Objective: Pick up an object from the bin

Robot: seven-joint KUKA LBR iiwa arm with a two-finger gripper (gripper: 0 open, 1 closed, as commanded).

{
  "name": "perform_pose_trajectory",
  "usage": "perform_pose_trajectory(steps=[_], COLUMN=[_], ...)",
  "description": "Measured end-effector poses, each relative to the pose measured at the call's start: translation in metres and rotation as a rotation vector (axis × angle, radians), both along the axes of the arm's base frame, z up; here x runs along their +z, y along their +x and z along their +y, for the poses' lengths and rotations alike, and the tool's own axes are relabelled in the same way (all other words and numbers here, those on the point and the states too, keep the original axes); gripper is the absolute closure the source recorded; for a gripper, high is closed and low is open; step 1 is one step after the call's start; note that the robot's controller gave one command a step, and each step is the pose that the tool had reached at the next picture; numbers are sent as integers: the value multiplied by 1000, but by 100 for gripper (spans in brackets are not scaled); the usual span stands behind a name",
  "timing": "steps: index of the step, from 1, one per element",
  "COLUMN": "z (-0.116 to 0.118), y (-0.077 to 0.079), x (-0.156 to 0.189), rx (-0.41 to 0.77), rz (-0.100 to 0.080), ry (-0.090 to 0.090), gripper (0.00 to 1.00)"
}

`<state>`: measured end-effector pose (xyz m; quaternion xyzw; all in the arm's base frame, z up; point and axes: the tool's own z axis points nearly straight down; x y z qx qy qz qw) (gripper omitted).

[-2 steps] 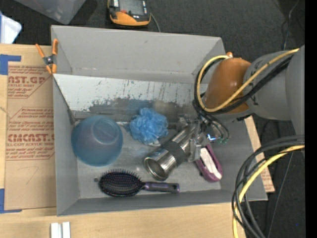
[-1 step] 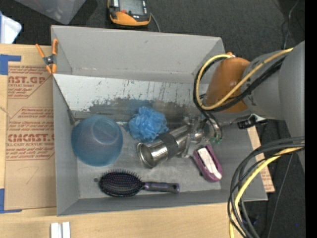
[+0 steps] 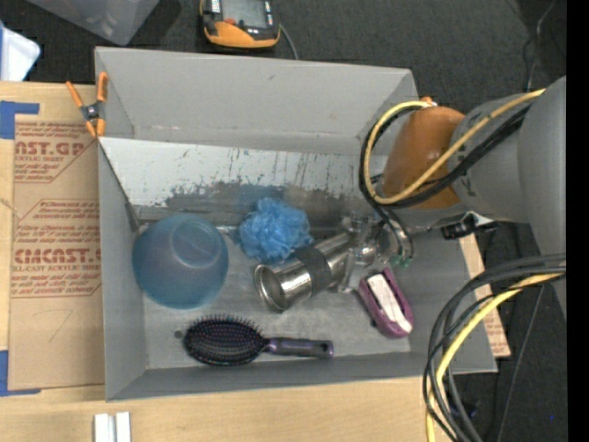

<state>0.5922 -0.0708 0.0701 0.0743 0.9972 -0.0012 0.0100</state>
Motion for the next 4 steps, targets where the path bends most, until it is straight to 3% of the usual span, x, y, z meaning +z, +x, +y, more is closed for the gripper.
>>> perform_pose_trajectory(steps=[4], z=[1], y=[-2], x=[28], rx=[3], rz=[6], ry=[-1], gripper=[100])
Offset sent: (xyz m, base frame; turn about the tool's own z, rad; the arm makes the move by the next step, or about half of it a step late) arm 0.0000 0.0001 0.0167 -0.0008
